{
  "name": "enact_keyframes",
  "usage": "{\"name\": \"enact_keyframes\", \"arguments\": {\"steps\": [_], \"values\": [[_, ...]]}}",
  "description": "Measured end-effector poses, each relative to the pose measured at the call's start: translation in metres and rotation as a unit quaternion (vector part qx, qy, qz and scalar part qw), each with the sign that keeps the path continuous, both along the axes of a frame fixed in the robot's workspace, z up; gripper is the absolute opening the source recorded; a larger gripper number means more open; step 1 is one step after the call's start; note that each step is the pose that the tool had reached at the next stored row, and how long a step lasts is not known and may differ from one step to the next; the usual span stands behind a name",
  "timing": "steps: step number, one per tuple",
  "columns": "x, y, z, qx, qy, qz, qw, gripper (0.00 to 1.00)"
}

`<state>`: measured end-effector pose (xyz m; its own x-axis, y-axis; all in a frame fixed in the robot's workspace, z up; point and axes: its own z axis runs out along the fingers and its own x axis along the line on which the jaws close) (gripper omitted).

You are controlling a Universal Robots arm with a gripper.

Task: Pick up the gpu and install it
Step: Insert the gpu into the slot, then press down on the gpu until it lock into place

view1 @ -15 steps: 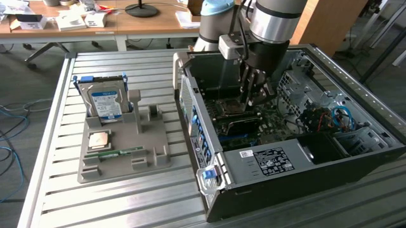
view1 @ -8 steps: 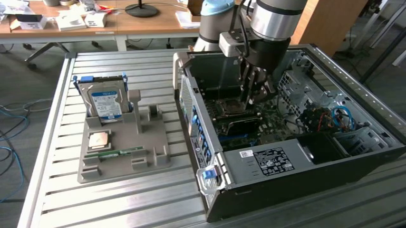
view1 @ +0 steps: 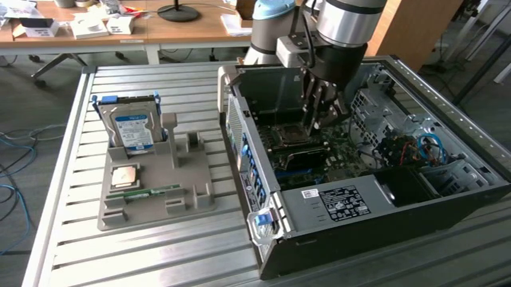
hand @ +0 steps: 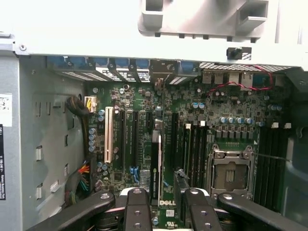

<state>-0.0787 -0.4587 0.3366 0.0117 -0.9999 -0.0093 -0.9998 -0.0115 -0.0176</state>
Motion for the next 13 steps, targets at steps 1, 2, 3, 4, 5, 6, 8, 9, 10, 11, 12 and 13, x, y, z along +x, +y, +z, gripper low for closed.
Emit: {"name": "enact_keyframes", "arguments": {"steps": [1,2,3,4,5,6,8,9,10,11,12,13], "values": [[0.0000,0.0000,0.0004,0.0000,0.0000,0.000,1.0000,0.34],[0.0000,0.0000,0.0003,0.0001,0.0000,0.000,1.0000,0.34],[0.0000,0.0000,0.0003,0.0001,-0.0001,0.000,1.0000,0.34],[0.0000,0.0000,0.0004,0.0000,0.0000,0.000,1.0000,0.34],[0.0000,0.0000,0.0004,0.0000,0.0000,0.000,1.0000,0.34],[0.0000,0.0000,0.0004,0.0000,0.0000,0.000,1.0000,0.34],[0.0000,0.0000,0.0004,0.0000,0.0000,0.000,1.0000,0.34],[0.0000,0.0000,0.0004,0.0000,0.0000,0.000,1.0000,0.34],[0.0000,0.0000,0.0004,0.0000,0.0000,0.000,1.0000,0.34],[0.0000,0.0000,0.0004,0.0000,0.0000,0.000,1.0000,0.34],[0.0000,0.0000,0.0004,0.0000,0.0000,0.000,1.0000,0.34],[0.0000,0.0000,0.0004,0.0000,0.0000,0.000,1.0000,0.34]]}}
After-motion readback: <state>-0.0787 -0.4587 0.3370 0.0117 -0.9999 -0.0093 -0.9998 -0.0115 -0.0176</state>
